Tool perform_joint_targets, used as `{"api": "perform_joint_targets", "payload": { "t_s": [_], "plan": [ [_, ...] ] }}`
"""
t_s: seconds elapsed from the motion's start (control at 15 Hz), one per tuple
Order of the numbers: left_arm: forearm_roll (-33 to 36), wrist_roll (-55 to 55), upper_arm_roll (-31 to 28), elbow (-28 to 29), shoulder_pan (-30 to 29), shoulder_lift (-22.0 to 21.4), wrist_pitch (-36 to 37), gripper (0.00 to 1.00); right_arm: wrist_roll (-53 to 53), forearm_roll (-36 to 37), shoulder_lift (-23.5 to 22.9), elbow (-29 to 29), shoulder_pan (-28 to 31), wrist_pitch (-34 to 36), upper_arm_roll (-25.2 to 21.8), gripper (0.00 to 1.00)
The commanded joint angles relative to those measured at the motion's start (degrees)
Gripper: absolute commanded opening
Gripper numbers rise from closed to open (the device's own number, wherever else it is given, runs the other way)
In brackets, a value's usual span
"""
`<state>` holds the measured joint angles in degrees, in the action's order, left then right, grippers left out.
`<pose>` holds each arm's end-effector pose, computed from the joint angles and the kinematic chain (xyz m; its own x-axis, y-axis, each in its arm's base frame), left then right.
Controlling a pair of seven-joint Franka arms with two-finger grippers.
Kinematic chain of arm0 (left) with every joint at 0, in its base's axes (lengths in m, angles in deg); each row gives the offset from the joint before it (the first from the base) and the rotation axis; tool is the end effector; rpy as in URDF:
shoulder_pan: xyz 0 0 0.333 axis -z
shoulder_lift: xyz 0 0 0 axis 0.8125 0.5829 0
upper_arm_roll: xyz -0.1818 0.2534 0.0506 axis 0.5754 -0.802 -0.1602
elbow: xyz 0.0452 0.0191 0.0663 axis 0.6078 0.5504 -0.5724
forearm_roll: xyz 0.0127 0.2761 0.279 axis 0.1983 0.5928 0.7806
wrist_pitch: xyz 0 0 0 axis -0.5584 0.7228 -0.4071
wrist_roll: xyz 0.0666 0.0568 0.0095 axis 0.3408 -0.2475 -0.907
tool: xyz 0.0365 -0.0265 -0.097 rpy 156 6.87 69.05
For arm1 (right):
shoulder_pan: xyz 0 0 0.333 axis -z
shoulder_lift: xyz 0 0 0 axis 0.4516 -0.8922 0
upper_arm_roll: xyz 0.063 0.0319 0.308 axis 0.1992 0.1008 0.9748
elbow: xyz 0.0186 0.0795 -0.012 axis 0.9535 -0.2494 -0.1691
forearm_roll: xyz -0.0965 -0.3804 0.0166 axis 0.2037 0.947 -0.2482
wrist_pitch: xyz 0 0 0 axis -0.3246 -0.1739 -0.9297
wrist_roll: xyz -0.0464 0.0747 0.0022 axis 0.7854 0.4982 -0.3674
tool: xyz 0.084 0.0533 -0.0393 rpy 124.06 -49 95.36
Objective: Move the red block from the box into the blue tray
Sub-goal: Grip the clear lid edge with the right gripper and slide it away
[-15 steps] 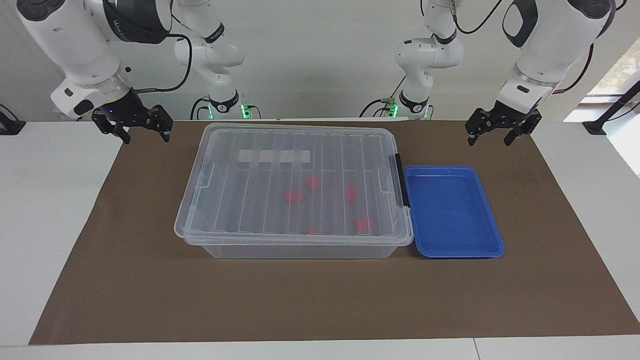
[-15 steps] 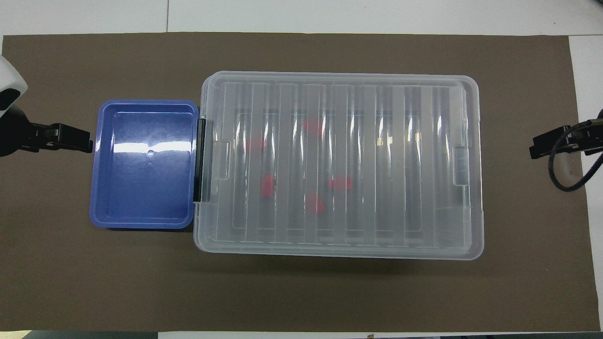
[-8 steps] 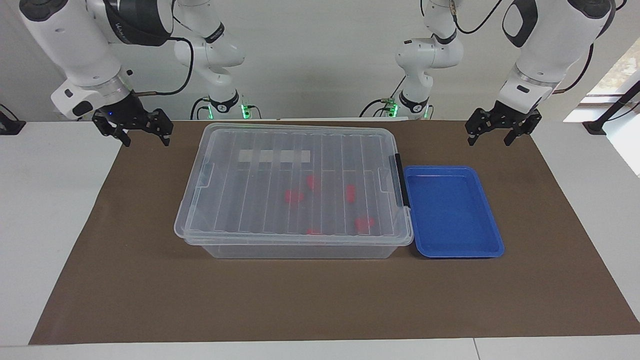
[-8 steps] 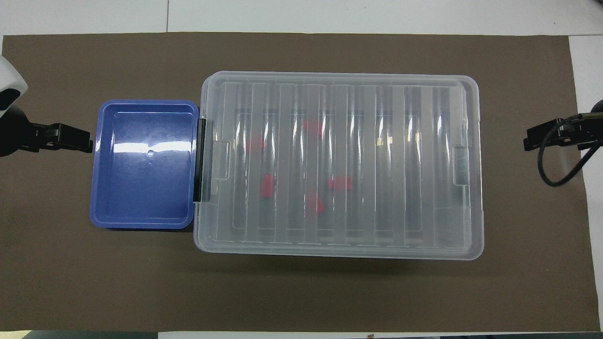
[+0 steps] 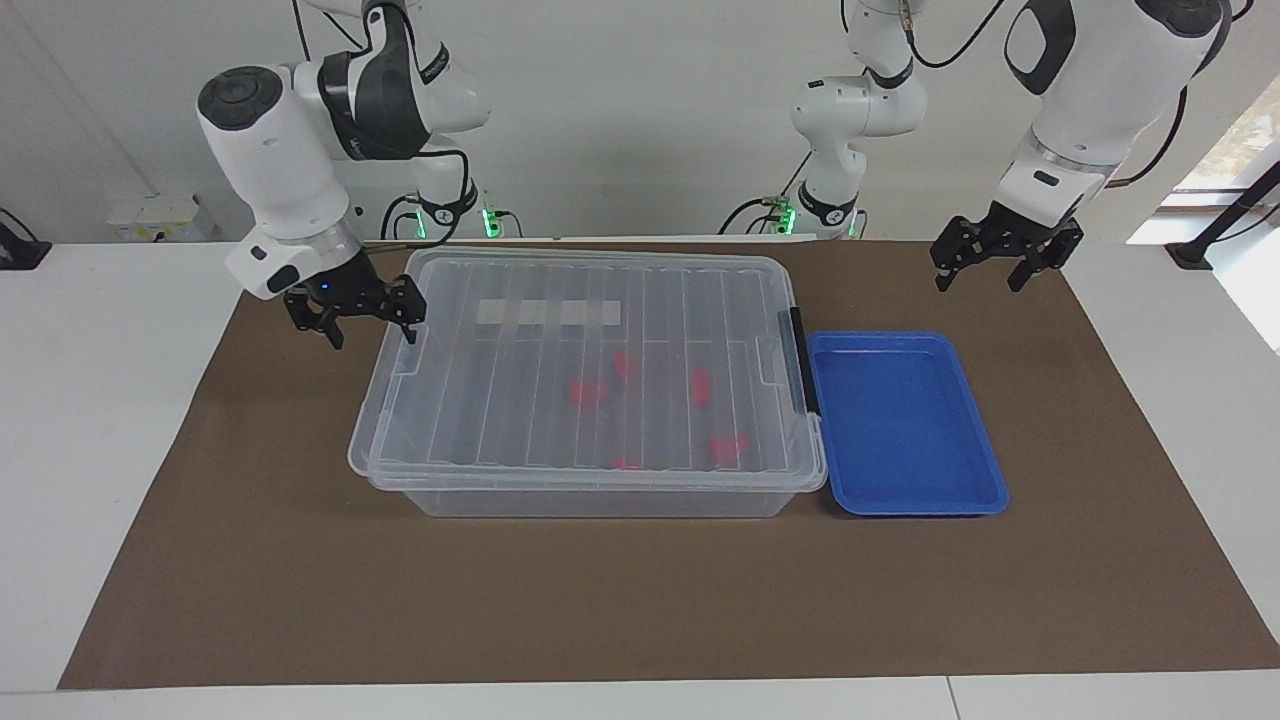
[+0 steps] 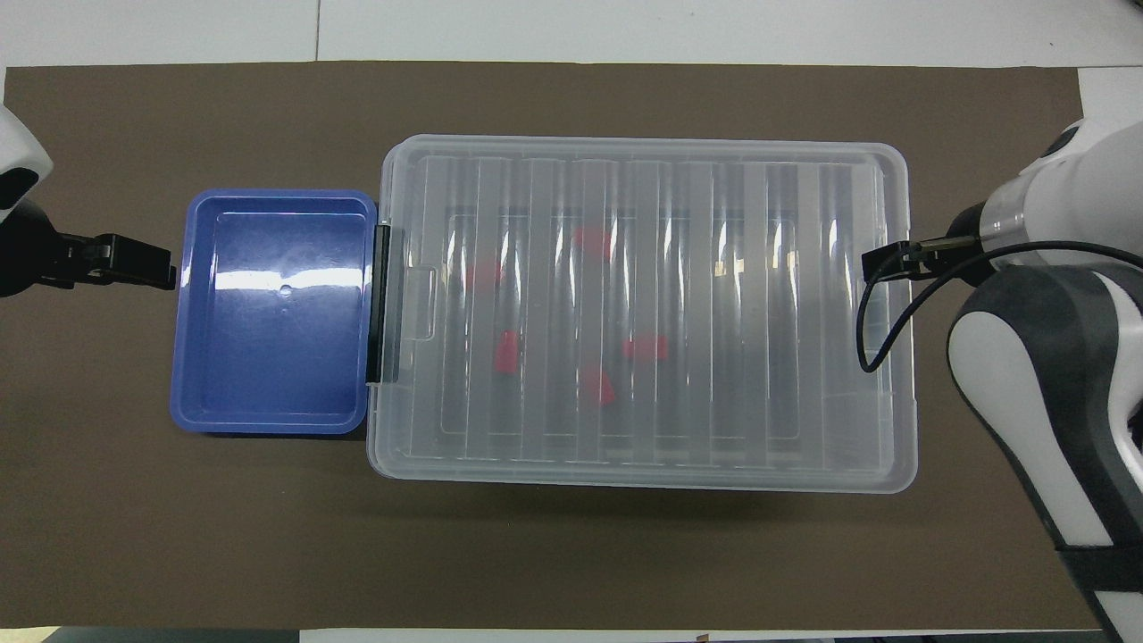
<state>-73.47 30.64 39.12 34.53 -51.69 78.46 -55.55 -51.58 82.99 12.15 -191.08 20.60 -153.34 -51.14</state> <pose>0.5430 -0.0617 0.6073 0.9952 -0.0970 0.0091 -0.0970 -0.9953 0.0047 0.5670 0.0440 0.5041 0.9982 0.0516 0.0300 0.0520 -0.9986 -0.0128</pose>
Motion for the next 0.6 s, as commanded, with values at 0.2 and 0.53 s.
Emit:
{"api": "perform_joint_targets", "payload": {
  "t_s": [0.2,0.53],
  "plan": [
    [0.7,0.6,0.2,0.6,-0.3,-0.7,0.6,1.00,-0.1,-0.7,0.3,-5.6,1.4,-4.1,0.0,1.00],
    [0.7,0.6,0.2,0.6,-0.3,-0.7,0.6,1.00,-0.9,-0.7,1.8,-9.6,2.2,-6.5,-0.1,1.00]
  ]
}}
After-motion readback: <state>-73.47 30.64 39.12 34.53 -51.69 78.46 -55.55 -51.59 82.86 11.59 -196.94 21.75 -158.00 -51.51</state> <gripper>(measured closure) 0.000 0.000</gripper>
